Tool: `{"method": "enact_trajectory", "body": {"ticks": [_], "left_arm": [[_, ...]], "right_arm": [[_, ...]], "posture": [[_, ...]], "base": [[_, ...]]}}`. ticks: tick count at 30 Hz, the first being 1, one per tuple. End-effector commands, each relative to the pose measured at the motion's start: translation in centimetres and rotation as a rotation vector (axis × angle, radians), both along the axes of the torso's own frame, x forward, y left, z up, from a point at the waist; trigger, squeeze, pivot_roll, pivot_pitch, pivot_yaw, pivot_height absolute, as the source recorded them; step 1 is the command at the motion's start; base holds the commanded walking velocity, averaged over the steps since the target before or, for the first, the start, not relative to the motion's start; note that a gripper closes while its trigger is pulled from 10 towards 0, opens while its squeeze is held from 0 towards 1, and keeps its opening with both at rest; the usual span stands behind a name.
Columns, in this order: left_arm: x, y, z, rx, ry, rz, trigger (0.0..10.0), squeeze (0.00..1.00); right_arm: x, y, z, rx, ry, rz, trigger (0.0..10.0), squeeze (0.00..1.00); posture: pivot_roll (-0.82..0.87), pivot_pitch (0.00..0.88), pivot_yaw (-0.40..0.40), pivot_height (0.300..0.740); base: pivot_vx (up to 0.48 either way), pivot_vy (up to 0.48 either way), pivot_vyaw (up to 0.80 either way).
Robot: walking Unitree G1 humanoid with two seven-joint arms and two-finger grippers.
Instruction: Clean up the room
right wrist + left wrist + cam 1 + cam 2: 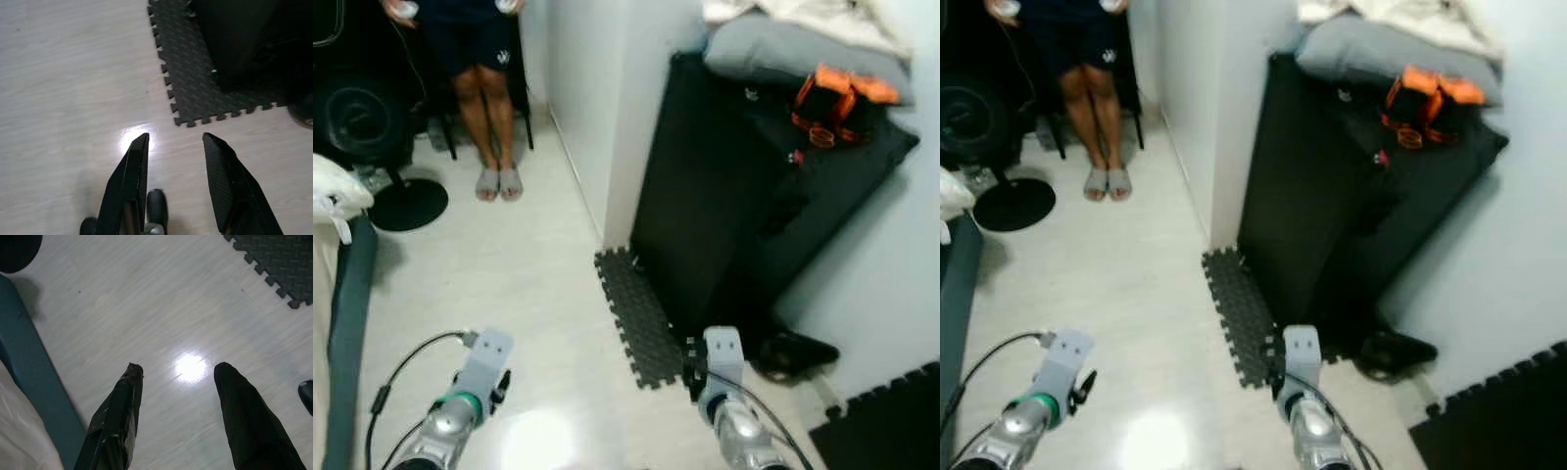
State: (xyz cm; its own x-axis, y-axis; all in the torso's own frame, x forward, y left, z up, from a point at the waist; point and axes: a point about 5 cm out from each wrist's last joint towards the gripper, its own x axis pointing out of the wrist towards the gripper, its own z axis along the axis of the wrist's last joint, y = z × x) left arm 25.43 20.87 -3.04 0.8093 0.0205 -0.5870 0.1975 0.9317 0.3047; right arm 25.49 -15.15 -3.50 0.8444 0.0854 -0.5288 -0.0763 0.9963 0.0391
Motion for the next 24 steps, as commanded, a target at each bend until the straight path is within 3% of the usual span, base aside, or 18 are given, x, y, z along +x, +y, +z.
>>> {"method": "enact_trajectory", "body": {"ticks": [1,24], "left_arm": [[-0.12,-0.03,-0.1,0.01,0.0,-0.008,10.0,0.0],[-0.15,-0.21,-0.19,0.006,0.002,-0.011,10.0,0.0]], "right_arm": [[0.31,-0.33,0.32,-0.009,-0.024,0.006,10.0,0.0],[0.42,-0.44,0.42,-0.026,-0.03,0.024,10.0,0.0]], "posture": [[0.03,0.021,0.066,0.74],[0.02,0.017,0.059,0.74]], "base": [[0.461,0.0,0.0],[0.461,0.0,0.0]]}}
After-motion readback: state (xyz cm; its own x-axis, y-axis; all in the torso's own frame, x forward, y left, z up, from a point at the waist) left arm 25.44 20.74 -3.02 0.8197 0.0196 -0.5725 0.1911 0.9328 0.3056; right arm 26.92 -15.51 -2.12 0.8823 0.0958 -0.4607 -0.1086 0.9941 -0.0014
